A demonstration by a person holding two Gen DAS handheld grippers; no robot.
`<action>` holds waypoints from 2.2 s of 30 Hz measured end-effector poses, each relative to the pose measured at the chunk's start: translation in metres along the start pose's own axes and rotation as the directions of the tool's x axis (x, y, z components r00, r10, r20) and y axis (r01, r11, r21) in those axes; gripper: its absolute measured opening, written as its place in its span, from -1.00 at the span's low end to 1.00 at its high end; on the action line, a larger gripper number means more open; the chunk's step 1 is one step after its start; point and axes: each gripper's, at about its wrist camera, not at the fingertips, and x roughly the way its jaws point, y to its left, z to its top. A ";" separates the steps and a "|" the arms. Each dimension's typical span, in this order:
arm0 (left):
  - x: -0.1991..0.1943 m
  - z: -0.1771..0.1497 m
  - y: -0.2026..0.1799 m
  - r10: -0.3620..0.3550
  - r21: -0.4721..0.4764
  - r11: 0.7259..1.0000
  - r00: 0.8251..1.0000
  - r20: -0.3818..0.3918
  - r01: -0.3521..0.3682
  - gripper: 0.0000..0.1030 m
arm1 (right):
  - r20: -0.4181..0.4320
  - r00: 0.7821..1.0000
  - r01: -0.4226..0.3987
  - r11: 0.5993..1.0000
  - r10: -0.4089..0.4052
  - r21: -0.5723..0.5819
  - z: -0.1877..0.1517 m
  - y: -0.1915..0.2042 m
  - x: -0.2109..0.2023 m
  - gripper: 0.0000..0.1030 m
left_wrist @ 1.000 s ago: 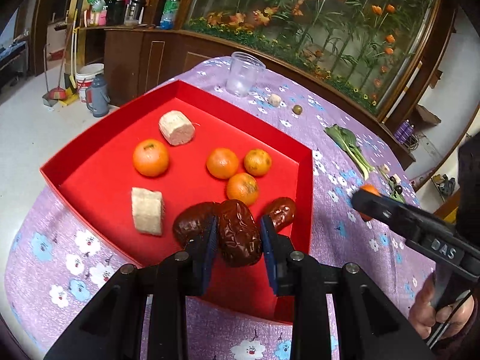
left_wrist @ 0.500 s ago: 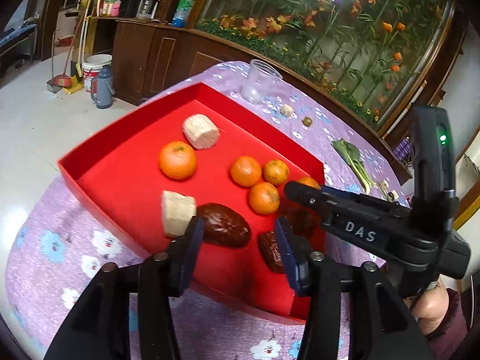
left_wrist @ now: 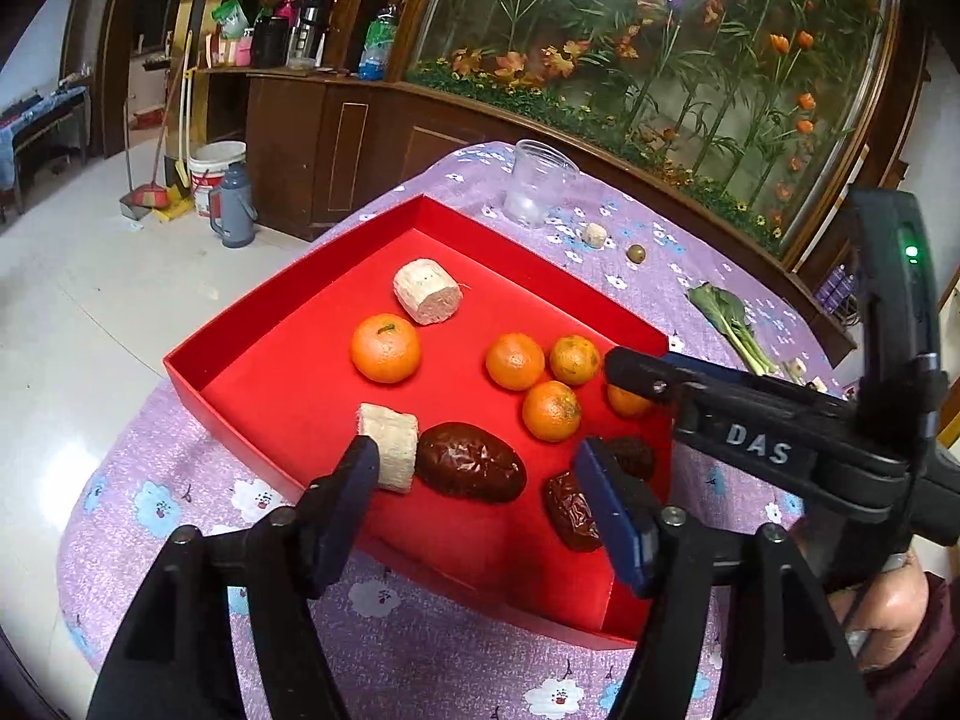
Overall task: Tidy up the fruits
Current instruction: 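Carry the date and orange into the red tray and open both grippers, then move both grippers back toward the plum and last orange, then grasp the last orange with the right gripper while the left gripper grasps the dark plum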
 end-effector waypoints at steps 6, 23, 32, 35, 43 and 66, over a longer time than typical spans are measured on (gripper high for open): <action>-0.005 -0.001 -0.011 0.061 0.035 0.998 0.998 0.002 -0.061 0.45 | 0.021 1.000 -0.004 0.999 0.004 0.032 -0.009 -0.009 -0.017 0.02; -0.021 -0.012 -0.050 0.106 0.153 0.982 0.994 0.029 -0.109 0.46 | 0.028 0.999 0.013 0.990 -0.017 0.138 -0.052 -0.047 -0.050 0.07; -0.027 -0.018 -0.060 0.090 0.160 0.983 0.996 0.007 -0.090 0.46 | 0.045 0.999 -0.003 0.988 -0.004 0.155 -0.066 -0.057 -0.064 0.16; -0.027 -0.021 -0.068 0.080 0.173 0.982 0.997 -0.007 -0.077 0.46 | 0.057 0.998 0.005 0.991 -0.013 0.137 -0.072 -0.059 -0.071 0.16; -0.021 -0.026 -0.098 0.047 0.229 0.973 0.998 -0.040 -0.037 0.47 | 0.079 0.994 0.067 0.985 -0.081 0.162 -0.093 -0.103 -0.097 0.18; 0.051 -0.037 -0.183 0.013 0.373 0.927 0.988 -0.151 0.045 0.47 | 0.056 0.997 0.025 0.932 -0.048 0.361 -0.082 -0.214 -0.076 0.18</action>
